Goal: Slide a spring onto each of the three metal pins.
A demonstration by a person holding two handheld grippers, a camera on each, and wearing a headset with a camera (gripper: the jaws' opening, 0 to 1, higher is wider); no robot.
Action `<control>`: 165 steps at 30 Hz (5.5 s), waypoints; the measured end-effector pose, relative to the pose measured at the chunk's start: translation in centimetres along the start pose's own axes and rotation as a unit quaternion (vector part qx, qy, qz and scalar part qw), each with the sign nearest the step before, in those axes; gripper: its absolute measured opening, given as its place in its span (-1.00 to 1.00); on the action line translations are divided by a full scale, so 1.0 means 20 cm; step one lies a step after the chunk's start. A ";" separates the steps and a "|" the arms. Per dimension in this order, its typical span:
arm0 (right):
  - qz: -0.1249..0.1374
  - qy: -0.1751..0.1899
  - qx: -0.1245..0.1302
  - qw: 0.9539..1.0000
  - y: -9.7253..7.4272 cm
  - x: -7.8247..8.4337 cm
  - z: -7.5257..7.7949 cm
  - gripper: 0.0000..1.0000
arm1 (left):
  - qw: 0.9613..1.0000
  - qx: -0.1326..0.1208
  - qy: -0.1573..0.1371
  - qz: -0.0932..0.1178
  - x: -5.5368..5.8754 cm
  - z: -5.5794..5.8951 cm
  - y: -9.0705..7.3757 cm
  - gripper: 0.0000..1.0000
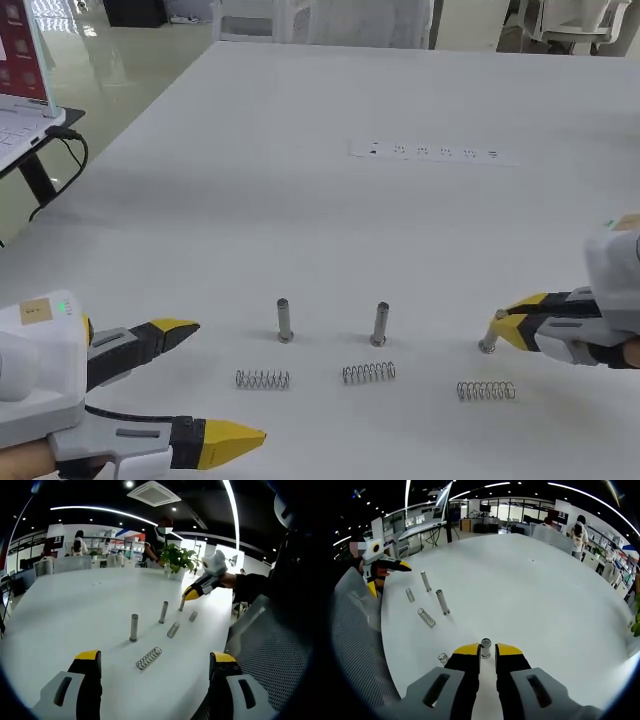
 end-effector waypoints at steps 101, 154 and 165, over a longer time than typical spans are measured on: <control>-0.099 -0.210 -0.137 0.963 0.05 0.17 -0.22 -0.81 | 1.000 0.007 0.019 0.002 -0.06 0.05 -0.10 0.50; -0.034 -0.270 -0.133 0.953 -0.21 -0.27 -0.38 -0.83 | 0.974 0.151 0.168 -0.013 -0.47 0.20 0.14 -0.03; -0.023 -0.291 -0.140 0.946 -0.21 -0.35 -0.43 -0.83 | 0.970 0.163 0.182 -0.001 -0.52 0.22 0.19 -0.25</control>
Point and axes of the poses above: the centre of the closed fingertips' face, and the gripper's own axes: y roughly forward along the fingers, z roughly to its right, x roughly out of its underside, the point moved 10 cm from there along -y, roughly backward along the fingers, and after that the axes turned 11 degrees about -z, right-handed, at the moved point
